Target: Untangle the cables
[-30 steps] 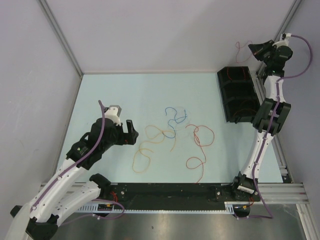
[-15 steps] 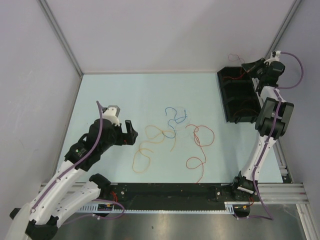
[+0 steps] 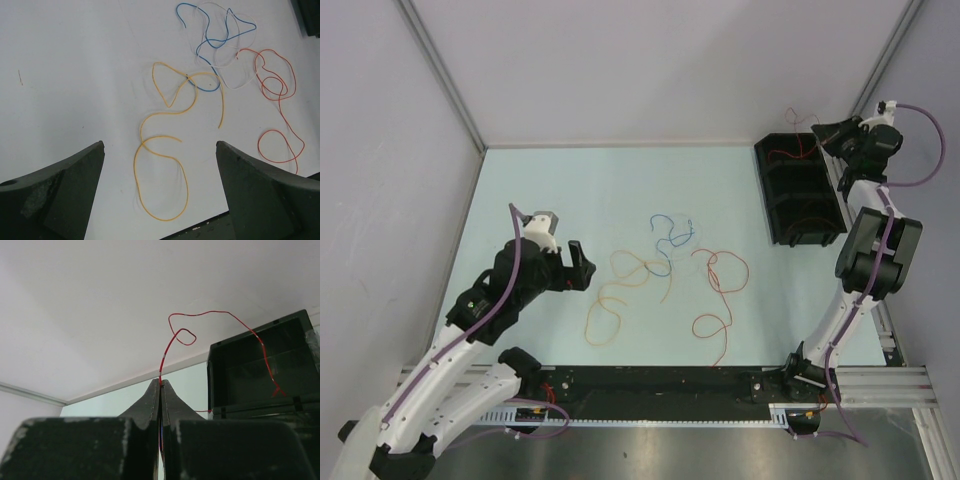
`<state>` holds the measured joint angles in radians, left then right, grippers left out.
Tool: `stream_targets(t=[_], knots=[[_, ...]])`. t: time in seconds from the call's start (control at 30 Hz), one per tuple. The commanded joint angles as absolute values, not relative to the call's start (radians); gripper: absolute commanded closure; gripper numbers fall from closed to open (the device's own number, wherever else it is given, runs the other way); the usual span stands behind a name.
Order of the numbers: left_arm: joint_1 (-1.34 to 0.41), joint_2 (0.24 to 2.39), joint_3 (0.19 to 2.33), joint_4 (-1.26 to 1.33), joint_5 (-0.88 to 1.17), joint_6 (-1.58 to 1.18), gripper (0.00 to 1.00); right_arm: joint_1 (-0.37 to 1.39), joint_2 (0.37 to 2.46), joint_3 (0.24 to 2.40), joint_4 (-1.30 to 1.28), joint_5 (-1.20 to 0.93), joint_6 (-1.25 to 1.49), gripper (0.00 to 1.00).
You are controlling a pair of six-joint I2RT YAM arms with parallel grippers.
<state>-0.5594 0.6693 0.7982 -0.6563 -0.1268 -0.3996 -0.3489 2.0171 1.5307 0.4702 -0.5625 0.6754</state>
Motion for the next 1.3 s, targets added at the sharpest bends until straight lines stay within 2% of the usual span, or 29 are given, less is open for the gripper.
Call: stream_targets(t=[0.0, 0.17, 0.53, 1.07, 1.2, 1.27], knots=[[-0.551, 0.649, 0.793, -0.626, -0.114, -0.385, 0.02, -0.345, 1.973, 1.496, 0.443, -0.522, 0.643, 1.00], [-0.552, 0.647, 0.792, -0.626, -0.112, -0.385, 0.02, -0.342, 1.993, 1.511, 0.352, -0.448, 0.650, 1.00], [-0.551, 0.661, 0.792, -0.626, -0.110, -0.385, 0.02, -0.319, 2.200, 1.883, -0.027, -0.321, 0.673, 1.00], [-0.519, 0.703, 0.792, -0.618, -0.081, -0.379, 0.02, -0.270, 2.551, 2.413, -0.184, -0.250, 0.598, 1.00], [-0.500, 0.709, 0.792, -0.614, -0.064, -0.376, 0.02, -0.267, 2.577, 2.445, -0.182, -0.213, 0.591, 0.94], [-0.488, 0.710, 0.790, -0.612, -0.055, -0.374, 0.02, -0.265, 2.556, 2.424, -0.176, -0.206, 0.586, 0.78]])
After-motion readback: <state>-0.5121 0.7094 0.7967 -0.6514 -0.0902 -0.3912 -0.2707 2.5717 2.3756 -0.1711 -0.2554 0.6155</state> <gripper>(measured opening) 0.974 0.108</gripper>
